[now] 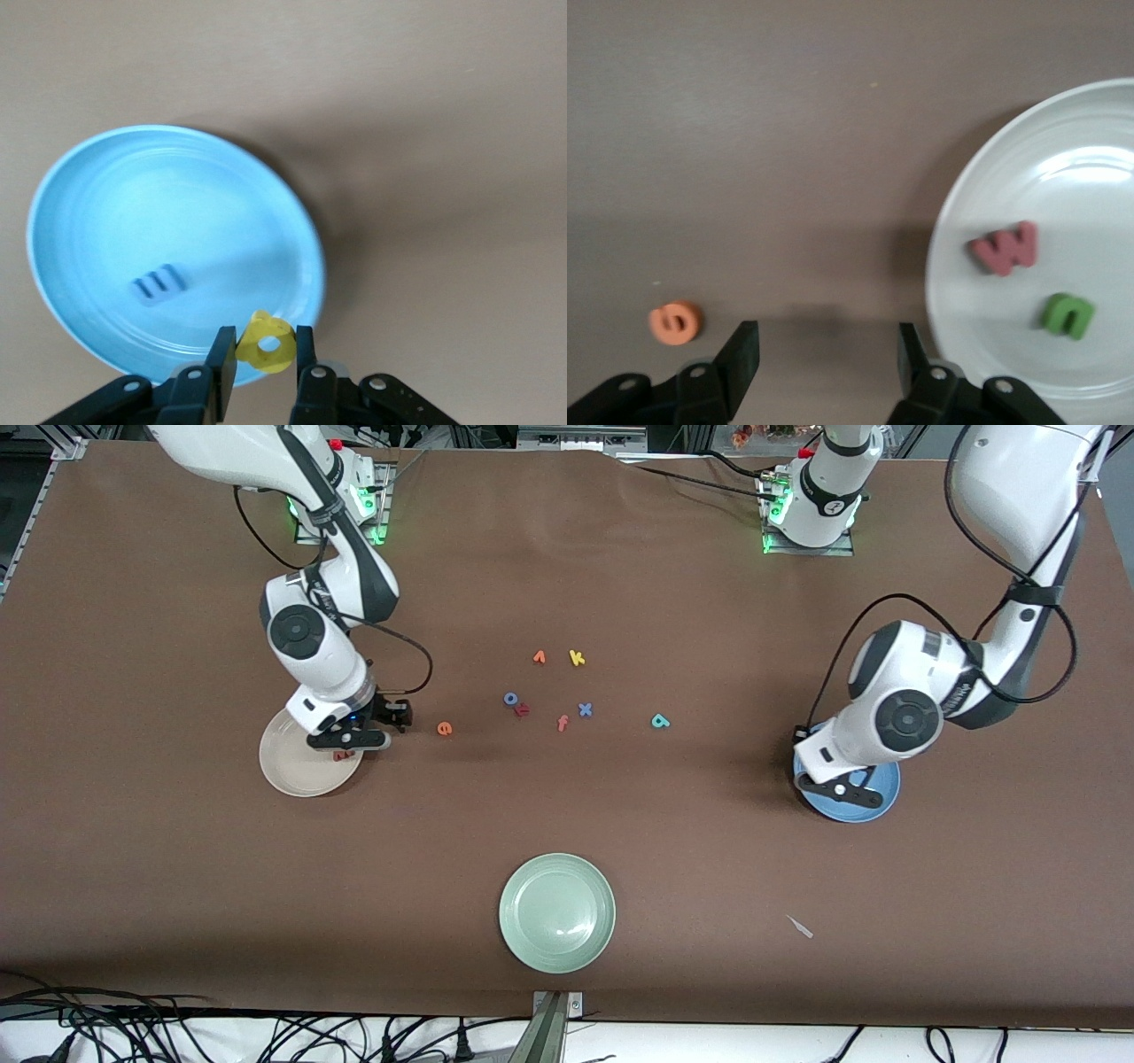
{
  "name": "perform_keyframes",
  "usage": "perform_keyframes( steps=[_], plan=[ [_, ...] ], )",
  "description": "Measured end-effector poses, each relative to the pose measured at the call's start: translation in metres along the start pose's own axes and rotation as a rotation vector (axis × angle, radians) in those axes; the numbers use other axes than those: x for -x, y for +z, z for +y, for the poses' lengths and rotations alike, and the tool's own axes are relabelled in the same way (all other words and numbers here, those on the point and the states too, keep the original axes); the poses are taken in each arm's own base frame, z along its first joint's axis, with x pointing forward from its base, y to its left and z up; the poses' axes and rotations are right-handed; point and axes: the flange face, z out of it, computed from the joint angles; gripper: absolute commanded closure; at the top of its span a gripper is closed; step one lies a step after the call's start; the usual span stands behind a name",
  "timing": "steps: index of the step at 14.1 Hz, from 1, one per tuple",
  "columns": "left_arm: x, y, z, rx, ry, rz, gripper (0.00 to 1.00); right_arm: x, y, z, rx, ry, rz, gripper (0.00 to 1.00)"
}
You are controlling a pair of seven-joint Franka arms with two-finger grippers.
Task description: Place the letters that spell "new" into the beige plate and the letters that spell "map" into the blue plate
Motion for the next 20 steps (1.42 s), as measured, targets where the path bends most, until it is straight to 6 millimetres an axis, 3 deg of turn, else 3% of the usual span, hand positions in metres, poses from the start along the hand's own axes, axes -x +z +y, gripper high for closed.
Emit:
perform_keyframes(
  steps=[3, 4, 5, 6, 10, 12, 16, 20],
  plan=[
    [-0.002, 0.029, -0.027, 0.041, -0.011, 0.034, 0.97, 0.019, 0.001, -0.046, -0.004, 0.031, 0.0, 0.28],
    [-0.002, 0.045, -0.033, 0.059, -0.015, 0.034, 0.85, 0.026, 0.003, -0.064, -0.005, 0.046, -0.001, 0.29],
    [-0.002, 0.055, -0.036, 0.071, -0.017, 0.031, 0.36, 0.031, 0.006, -0.077, -0.005, 0.054, -0.003, 0.29],
    [-0.002, 0.06, -0.035, 0.077, -0.016, 0.028, 0.0, 0.033, 0.011, -0.087, -0.001, 0.052, -0.003, 0.29],
    [-0.006, 0.054, -0.024, 0.081, 0.002, 0.042, 0.0, 0.021, 0.027, -0.079, 0.03, 0.023, 0.039, 0.29],
    [-0.01, 0.038, 0.001, 0.089, 0.023, 0.059, 0.0, 0.02, 0.035, -0.078, 0.027, 0.016, 0.05, 0.29],
    [-0.013, -0.002, 0.079, 0.118, -0.074, 0.089, 0.0, 0.022, 0.038, -0.083, 0.023, 0.018, 0.054, 0.29],
    [-0.007, -0.008, 0.163, 0.12, -0.289, 0.071, 0.0, 0.025, 0.04, -0.089, 0.018, 0.015, 0.057, 0.33]
  ],
)
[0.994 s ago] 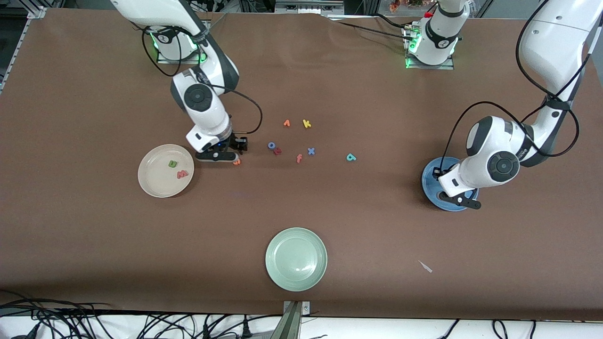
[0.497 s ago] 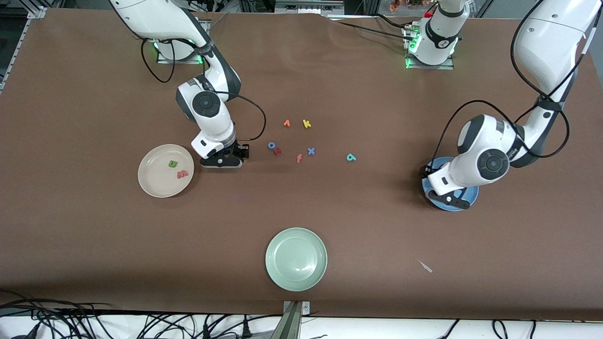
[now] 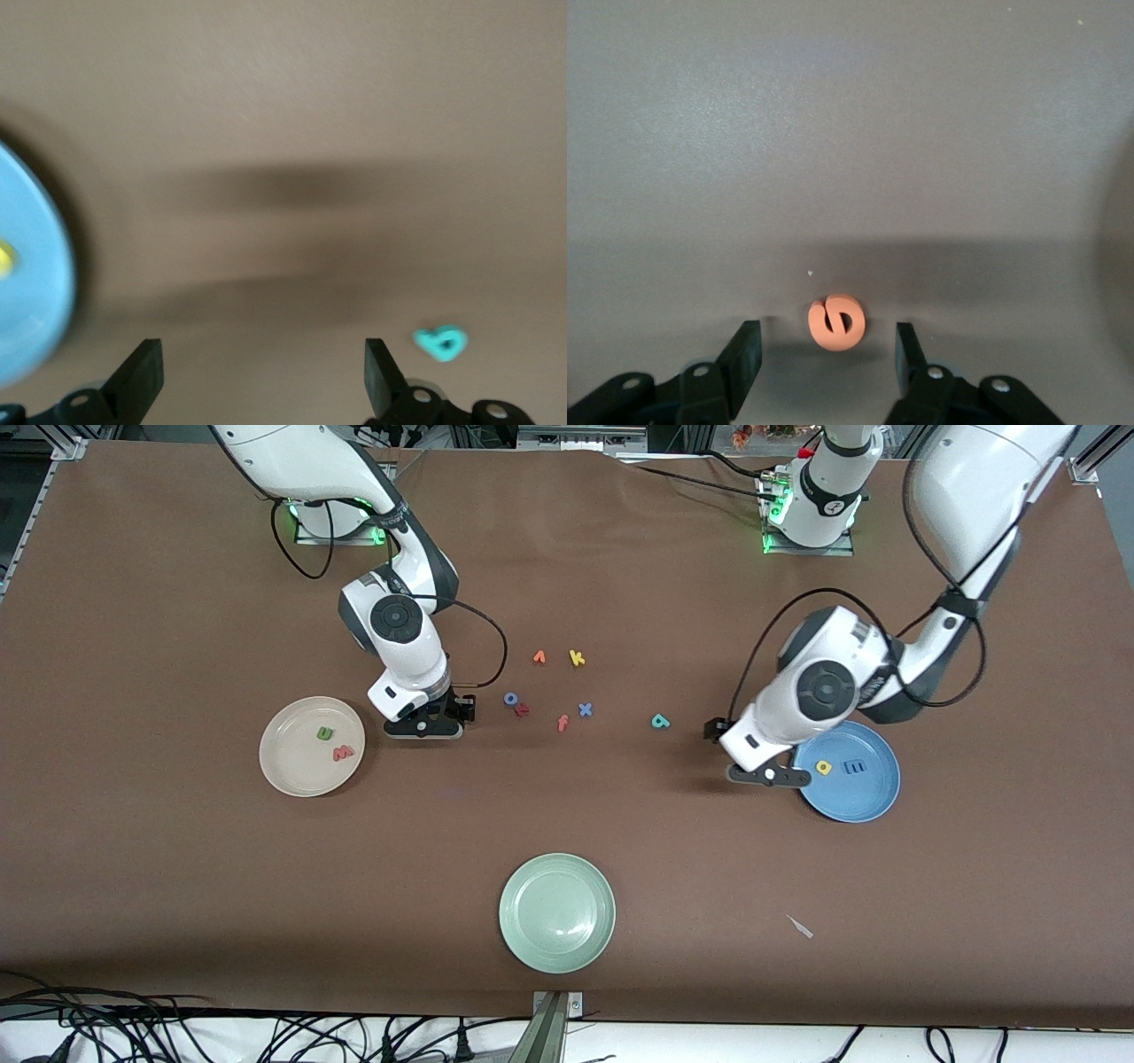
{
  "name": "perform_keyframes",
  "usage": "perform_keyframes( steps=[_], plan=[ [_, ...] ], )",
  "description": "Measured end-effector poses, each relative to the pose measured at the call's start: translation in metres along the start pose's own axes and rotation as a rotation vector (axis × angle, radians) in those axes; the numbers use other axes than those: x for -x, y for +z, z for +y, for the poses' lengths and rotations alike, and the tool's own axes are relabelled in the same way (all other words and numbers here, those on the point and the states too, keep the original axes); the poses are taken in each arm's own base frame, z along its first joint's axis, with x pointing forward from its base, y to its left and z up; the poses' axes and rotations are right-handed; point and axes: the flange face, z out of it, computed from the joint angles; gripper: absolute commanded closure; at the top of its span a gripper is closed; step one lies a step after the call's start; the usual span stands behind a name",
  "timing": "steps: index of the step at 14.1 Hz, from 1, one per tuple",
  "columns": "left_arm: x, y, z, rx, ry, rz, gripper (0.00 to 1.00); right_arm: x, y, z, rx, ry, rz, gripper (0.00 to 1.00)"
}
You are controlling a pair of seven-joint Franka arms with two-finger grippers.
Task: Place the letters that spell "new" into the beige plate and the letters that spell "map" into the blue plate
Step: 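Grasp the orange letter with the right gripper while the left gripper grasps the teal letter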
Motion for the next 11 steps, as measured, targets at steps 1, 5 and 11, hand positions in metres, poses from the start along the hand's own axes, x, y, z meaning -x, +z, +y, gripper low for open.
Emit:
perform_keyframes(
  steps=[1, 5, 11],
  plan=[
    [0.01, 0.004, 0.023, -0.004, -0.065, -0.001, 0.0, 0.0, 0.002, 0.0, -0.002, 0.0, 0.001, 0.33],
    [0.04, 0.039, 0.091, 0.042, -0.338, -0.006, 0.0, 0.002, 0.007, -0.001, 0.0, -0.009, 0.003, 0.35],
    [0.038, 0.072, 0.104, 0.12, -0.493, -0.018, 0.0, -0.001, 0.008, 0.003, 0.013, -0.034, 0.019, 0.58]
  ],
)
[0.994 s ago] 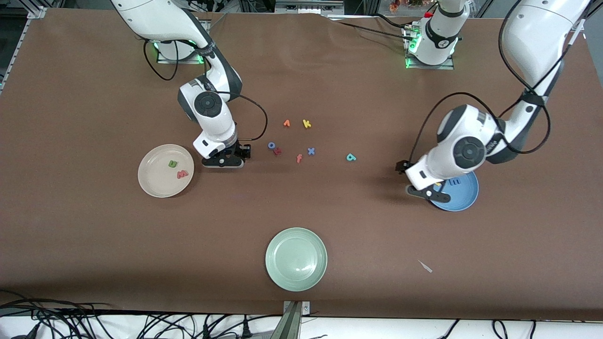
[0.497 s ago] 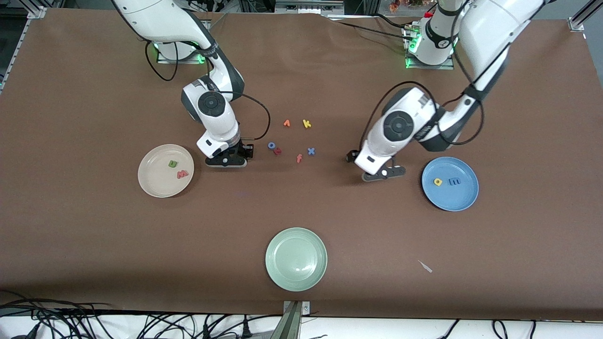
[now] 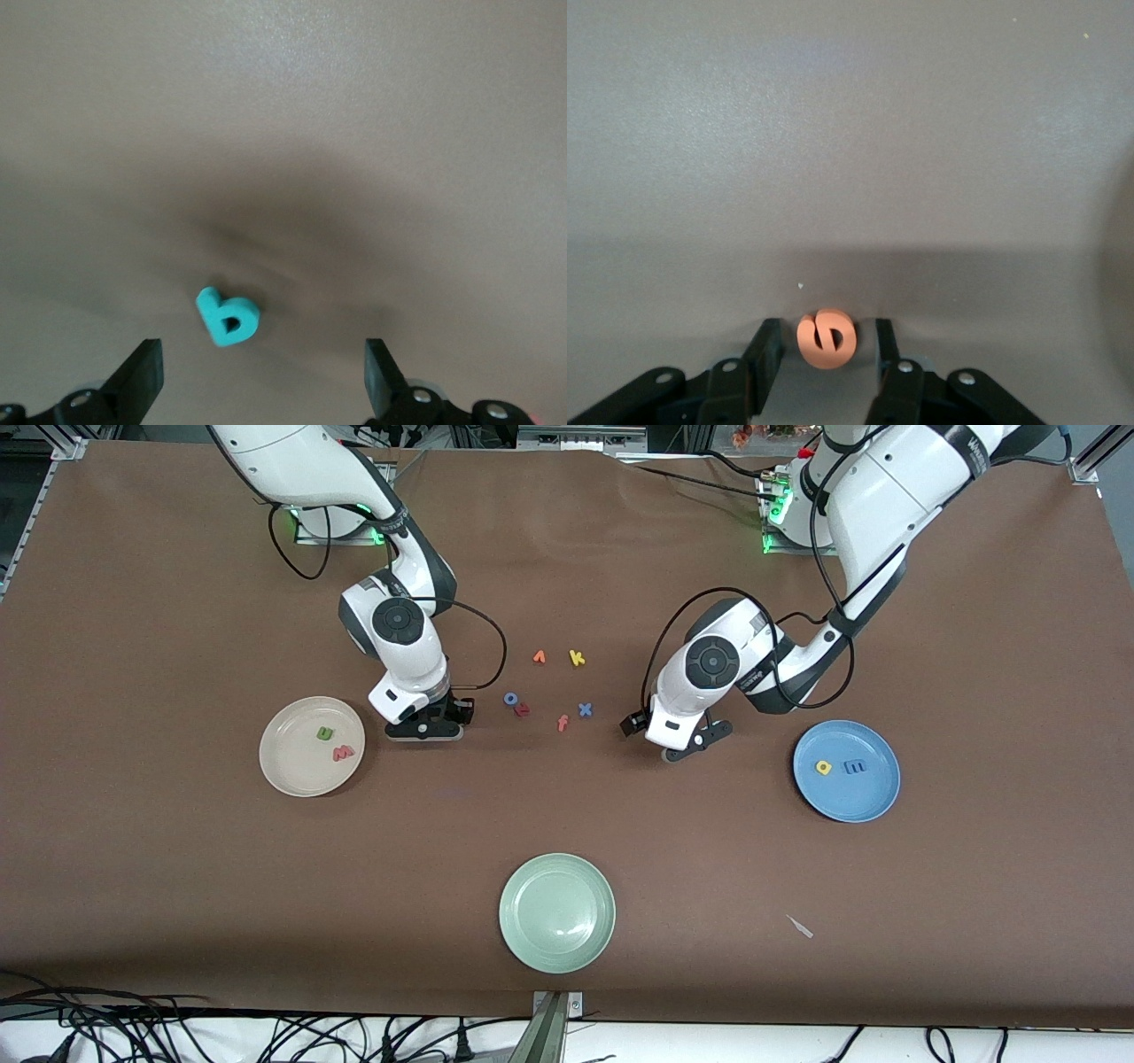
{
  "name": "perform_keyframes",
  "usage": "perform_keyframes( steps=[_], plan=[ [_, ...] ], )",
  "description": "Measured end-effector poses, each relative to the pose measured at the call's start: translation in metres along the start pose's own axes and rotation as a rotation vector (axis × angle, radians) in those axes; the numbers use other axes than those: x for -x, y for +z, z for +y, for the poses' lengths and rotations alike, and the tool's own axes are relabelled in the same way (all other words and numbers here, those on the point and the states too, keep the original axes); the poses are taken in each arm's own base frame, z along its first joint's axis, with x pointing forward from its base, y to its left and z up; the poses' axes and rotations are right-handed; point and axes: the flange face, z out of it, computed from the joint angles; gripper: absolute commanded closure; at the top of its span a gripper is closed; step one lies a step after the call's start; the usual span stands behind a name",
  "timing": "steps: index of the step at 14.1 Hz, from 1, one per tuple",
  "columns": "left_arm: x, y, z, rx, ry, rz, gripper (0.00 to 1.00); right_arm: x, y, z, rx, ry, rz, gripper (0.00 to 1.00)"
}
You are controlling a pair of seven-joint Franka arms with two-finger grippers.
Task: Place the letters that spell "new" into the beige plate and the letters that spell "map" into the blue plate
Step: 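Grasp the orange letter with the right gripper while the left gripper grasps the teal letter, then drop the orange letter on the cream plate while the left gripper drops the teal letter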
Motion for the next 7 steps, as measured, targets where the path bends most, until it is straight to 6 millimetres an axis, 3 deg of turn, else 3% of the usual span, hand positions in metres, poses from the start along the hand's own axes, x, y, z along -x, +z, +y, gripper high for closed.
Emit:
perform_keyframes(
  steps=[3, 5, 7],
  plan=[
    [-0.002, 0.01, -0.005, -0.016, 0.029, 0.024, 0.11, 0.0, -0.001, -0.002, -0.005, -0.003, 0.006, 0.67],
    [-0.002, 0.018, -0.011, -0.041, 0.05, 0.041, 0.27, 0.0, -0.001, -0.002, -0.006, -0.004, 0.007, 0.76],
    [0.0, 0.023, -0.015, -0.053, 0.057, 0.039, 0.33, 0.0, -0.002, -0.003, -0.007, -0.006, 0.009, 0.76]
  ],
)
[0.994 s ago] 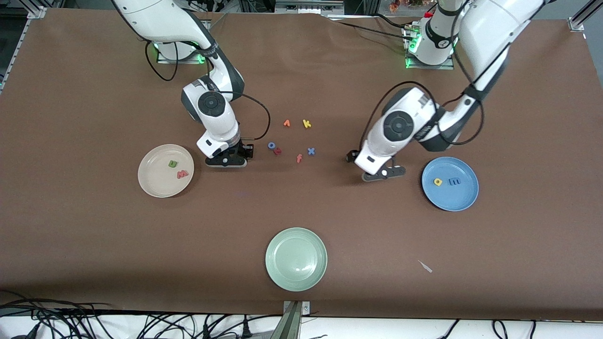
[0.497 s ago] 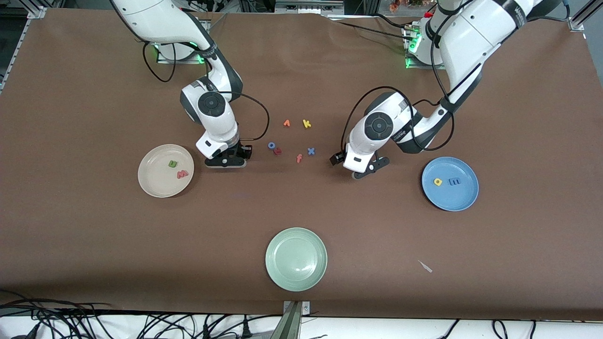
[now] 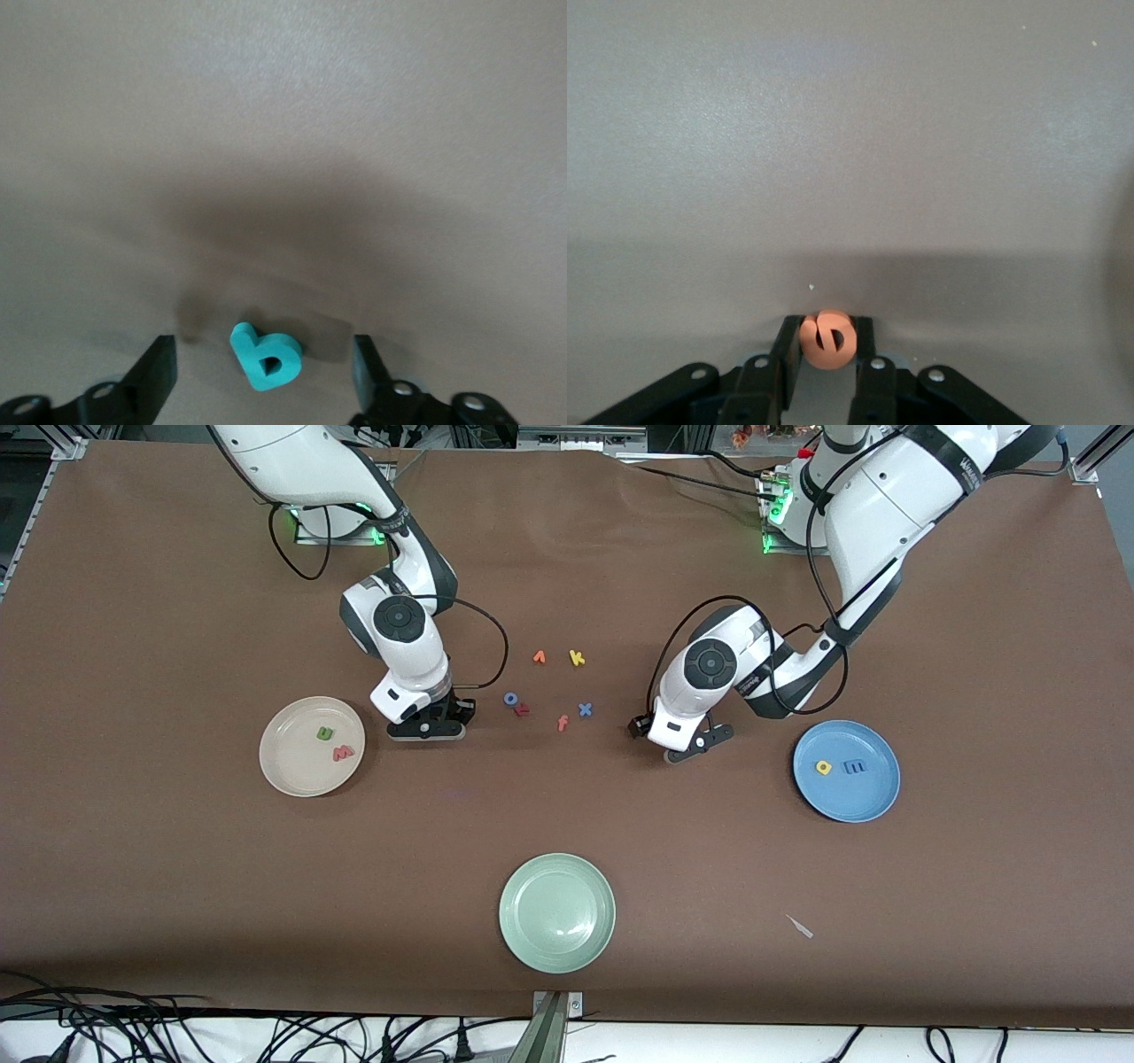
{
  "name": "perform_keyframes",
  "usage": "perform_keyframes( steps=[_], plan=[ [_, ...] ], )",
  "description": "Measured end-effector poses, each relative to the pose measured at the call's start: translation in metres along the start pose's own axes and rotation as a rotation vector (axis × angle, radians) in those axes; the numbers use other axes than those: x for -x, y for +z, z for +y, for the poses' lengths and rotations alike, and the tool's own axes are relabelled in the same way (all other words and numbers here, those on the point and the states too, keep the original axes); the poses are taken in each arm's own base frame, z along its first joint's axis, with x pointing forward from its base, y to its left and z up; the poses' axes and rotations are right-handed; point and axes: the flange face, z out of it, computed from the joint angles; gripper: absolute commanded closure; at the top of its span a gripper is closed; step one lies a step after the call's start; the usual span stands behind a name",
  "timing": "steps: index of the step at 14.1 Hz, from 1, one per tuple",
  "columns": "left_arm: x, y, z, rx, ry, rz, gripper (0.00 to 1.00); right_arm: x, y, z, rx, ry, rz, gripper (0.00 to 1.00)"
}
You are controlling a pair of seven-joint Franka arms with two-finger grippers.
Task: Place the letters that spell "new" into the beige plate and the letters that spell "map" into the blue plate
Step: 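Drop the orange letter on the cream plate while the left gripper drops the teal letter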
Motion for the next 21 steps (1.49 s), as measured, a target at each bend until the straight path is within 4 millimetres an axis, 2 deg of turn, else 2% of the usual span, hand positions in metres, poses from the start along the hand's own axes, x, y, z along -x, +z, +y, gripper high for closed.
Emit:
perform_keyframes(
  steps=[2, 5, 7, 10, 12, 13, 15, 17, 18, 19, 21],
  plan=[
    [0.001, 0.001, 0.0, -0.002, 0.002, -0.001, 0.48, 0.0, 0.0, 0.0, 0.0, -0.001, 0.0, 0.79],
    [0.002, -0.002, 0.002, 0.006, 0.005, 0.003, 0.85, -0.003, -0.003, 0.003, 0.006, -0.018, 0.008, 0.79],
    [0.002, -0.004, 0.003, 0.008, 0.007, 0.006, 0.91, -0.016, -0.015, 0.017, 0.029, -0.055, 0.014, 0.79],
    [0.0, -0.006, 0.001, -0.034, 0.009, 0.004, 0.94, -0.035, -0.051, 0.05, 0.09, -0.097, -0.011, 0.78],
    [-0.009, -0.016, -0.004, -0.104, 0.052, 0.014, 0.94, -0.044, -0.074, 0.082, 0.12, -0.138, -0.022, 0.75],
    [-0.016, -0.026, -0.007, -0.13, 0.082, 0.018, 0.94, -0.049, -0.083, 0.108, 0.133, -0.171, -0.024, 0.75],
    [-0.034, -0.048, -0.018, -0.158, 0.139, 0.033, 0.94, -0.054, -0.094, 0.172, 0.154, -0.238, -0.036, 0.75],
    [-0.06, -0.07, -0.04, -0.187, 0.218, 0.036, 0.93, -0.054, -0.099, 0.233, 0.164, -0.281, -0.058, 0.74],
    [-0.075, -0.081, -0.054, -0.193, 0.259, 0.036, 0.93, -0.051, -0.098, 0.253, 0.152, -0.28, -0.071, 0.71],
    [-0.092, -0.091, -0.068, -0.193, 0.296, 0.037, 0.93, -0.047, -0.095, 0.266, 0.131, -0.273, -0.086, 0.71],
    [-0.117, -0.104, -0.092, -0.198, 0.356, 0.029, 0.93, -0.04, -0.087, 0.272, 0.089, -0.26, -0.107, 0.71]
  ],
)
